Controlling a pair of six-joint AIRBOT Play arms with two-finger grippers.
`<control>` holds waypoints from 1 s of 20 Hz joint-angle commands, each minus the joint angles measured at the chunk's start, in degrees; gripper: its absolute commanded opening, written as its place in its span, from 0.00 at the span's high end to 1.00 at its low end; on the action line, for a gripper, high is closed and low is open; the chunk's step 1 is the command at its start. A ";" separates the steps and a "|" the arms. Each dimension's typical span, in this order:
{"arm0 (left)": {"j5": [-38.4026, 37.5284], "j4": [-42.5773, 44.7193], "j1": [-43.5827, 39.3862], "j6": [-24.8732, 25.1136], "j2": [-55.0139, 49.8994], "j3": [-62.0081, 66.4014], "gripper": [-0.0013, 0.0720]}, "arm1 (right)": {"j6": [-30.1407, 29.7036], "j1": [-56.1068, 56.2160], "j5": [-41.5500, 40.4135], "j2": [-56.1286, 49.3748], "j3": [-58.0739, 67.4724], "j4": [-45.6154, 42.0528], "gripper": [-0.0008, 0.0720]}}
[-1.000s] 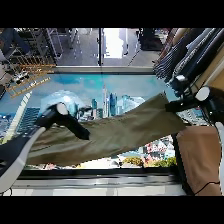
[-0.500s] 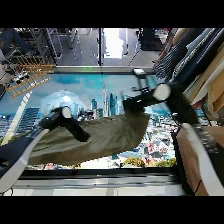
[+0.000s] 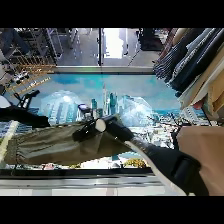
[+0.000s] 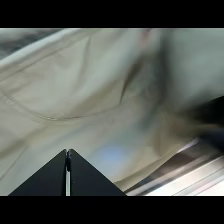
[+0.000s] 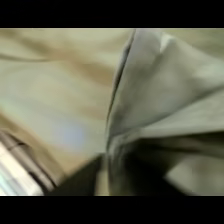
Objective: Fold the clothes and pants, and hang the long-sleeved shirts on hangers.
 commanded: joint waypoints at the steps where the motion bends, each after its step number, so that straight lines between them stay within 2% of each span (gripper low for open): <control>1: -0.11 -4.44 3.06 1.27 0.44 -0.04 0.96 | -2.16 2.64 -0.87 -2.67 4.22 -0.15 0.43; 3: -0.55 -4.35 2.14 1.92 -0.31 -0.07 0.96 | -1.46 -2.69 6.60 0.35 7.58 -8.02 0.43; 5: -0.96 -4.42 1.25 1.95 -1.11 -0.07 0.96 | -0.28 -12.72 15.56 4.31 7.74 -10.84 0.43; 7: -1.44 -4.46 0.00 1.88 -2.05 -0.11 0.96 | -2.21 -22.64 25.42 5.75 6.93 -8.85 0.43; 9: -1.79 -4.48 -2.36 1.88 -2.91 -0.13 0.96 | -8.37 -31.67 32.79 5.79 3.76 -1.16 0.41; 10: -1.79 -4.48 -4.02 1.90 -3.43 -0.13 0.96 | -10.43 -35.01 33.70 5.75 1.18 2.62 0.31; 11: -1.77 -4.44 -5.66 1.90 -3.96 -0.13 0.96 | -11.89 -38.03 33.11 5.73 -1.97 5.66 0.25; 14: -1.77 -4.42 -10.38 2.08 -5.40 -0.13 0.96 | -18.01 -43.17 28.50 4.79 -10.36 11.43 0.18; 17: -1.77 -4.42 -12.98 2.95 -5.81 -0.13 0.96 | -26.23 -44.17 28.74 0.90 -12.55 15.89 0.18; 20: -1.81 -4.42 -13.46 2.93 -5.79 -0.13 0.96 | -30.45 -43.45 28.70 -3.19 -12.48 18.73 0.19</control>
